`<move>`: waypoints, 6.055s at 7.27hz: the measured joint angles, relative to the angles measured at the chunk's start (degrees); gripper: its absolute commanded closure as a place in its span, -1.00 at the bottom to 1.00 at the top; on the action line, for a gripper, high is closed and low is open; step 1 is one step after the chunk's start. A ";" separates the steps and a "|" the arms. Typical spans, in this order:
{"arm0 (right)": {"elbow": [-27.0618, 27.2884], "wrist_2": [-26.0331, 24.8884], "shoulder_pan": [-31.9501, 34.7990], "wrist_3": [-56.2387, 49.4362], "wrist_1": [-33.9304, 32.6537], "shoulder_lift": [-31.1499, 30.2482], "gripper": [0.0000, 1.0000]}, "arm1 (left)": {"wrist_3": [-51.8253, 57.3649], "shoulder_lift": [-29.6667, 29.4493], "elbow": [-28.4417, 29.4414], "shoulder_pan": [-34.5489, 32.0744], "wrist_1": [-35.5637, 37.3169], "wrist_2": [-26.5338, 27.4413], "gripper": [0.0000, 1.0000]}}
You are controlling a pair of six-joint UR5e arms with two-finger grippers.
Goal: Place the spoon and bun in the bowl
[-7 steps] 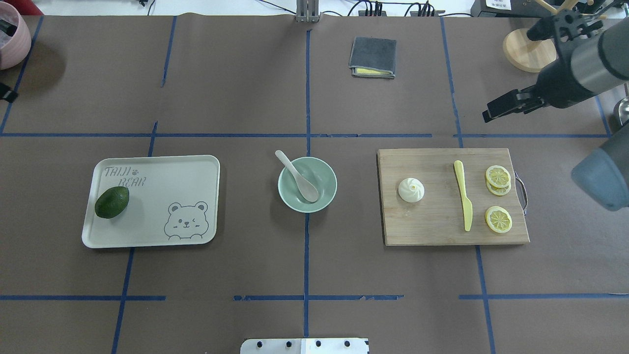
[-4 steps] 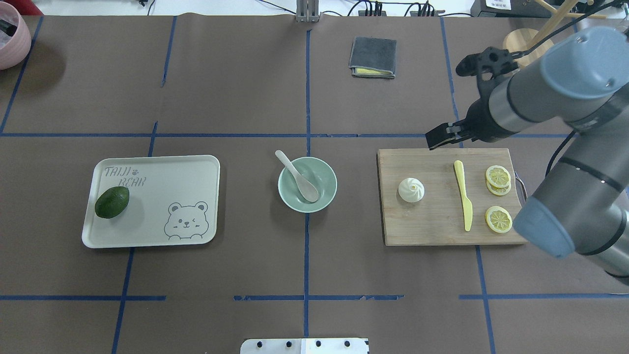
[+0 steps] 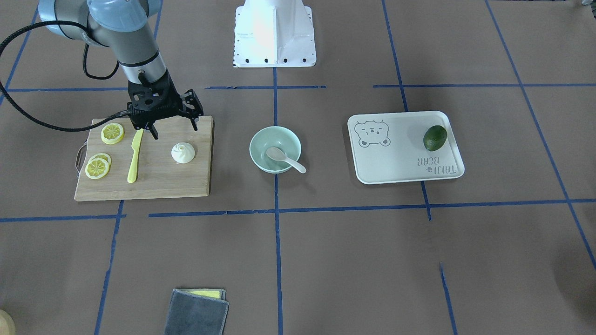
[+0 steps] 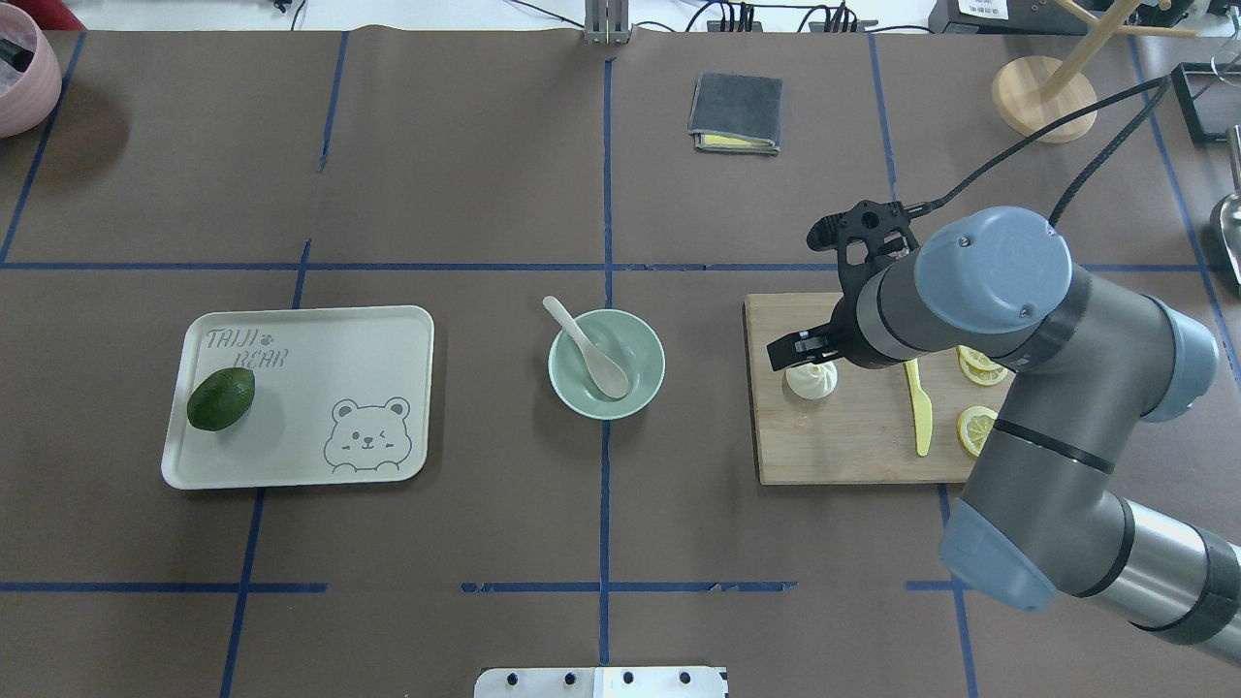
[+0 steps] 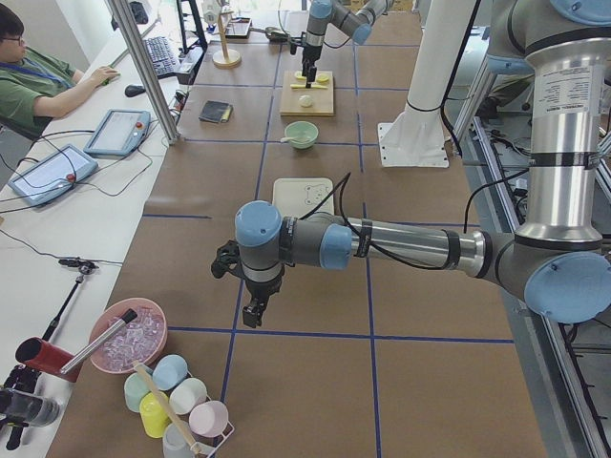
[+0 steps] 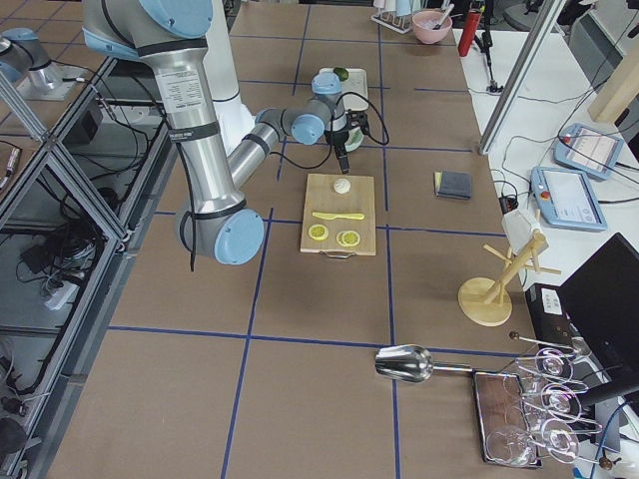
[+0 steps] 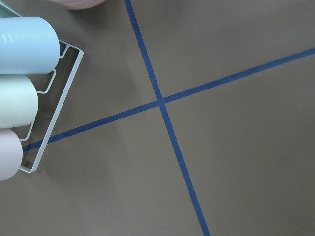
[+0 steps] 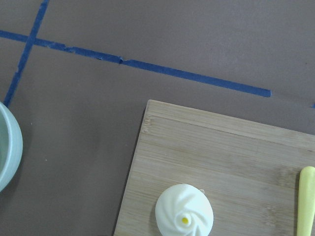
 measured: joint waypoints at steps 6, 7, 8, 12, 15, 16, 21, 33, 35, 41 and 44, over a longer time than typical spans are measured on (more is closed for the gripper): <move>-7.87 -1.21 -1.18 -0.54 3.08 1.36 0.20 | 3.76 1.31 0.23 -0.03 -0.27 0.10 -1.00; -8.01 -1.22 -1.38 -0.54 2.91 1.32 0.61 | 3.76 1.28 0.17 -0.04 -0.30 0.10 -1.00; -8.06 -1.22 -1.53 -0.54 2.75 1.26 1.00 | 3.76 1.26 0.13 -0.08 -0.32 0.10 -1.00; -7.71 -1.21 -1.82 -0.41 2.59 1.45 1.00 | 3.76 1.18 0.09 -0.12 -0.32 0.10 -1.00; -5.04 -0.93 -1.60 1.19 -3.92 8.21 1.00 | 3.81 1.26 0.09 -0.12 -0.31 0.04 -1.00; -5.10 -0.89 -1.69 3.32 -9.50 13.90 1.00 | 3.88 1.37 0.13 -0.15 -0.30 -0.12 -1.00; -18.61 -4.93 -6.42 11.92 -11.46 29.11 -1.00 | 3.95 1.53 -0.18 -0.26 -0.25 -0.33 -1.00; -14.48 23.39 40.82 -53.87 -15.96 3.95 -1.00 | -9.47 4.53 -0.56 -0.63 0.26 -9.97 -1.00; -14.29 25.62 48.22 -63.08 -16.32 -6.00 -1.00 | -9.78 4.01 -1.52 -0.67 0.14 -6.70 -1.00; -14.91 27.54 56.32 -64.30 -1.69 -26.66 -1.00 | -9.25 4.76 -3.65 -0.73 0.12 -3.77 -1.00; -15.65 29.91 56.38 -63.82 -1.41 -26.95 -1.00 | -9.24 4.91 -3.57 -0.73 0.19 -3.77 -1.00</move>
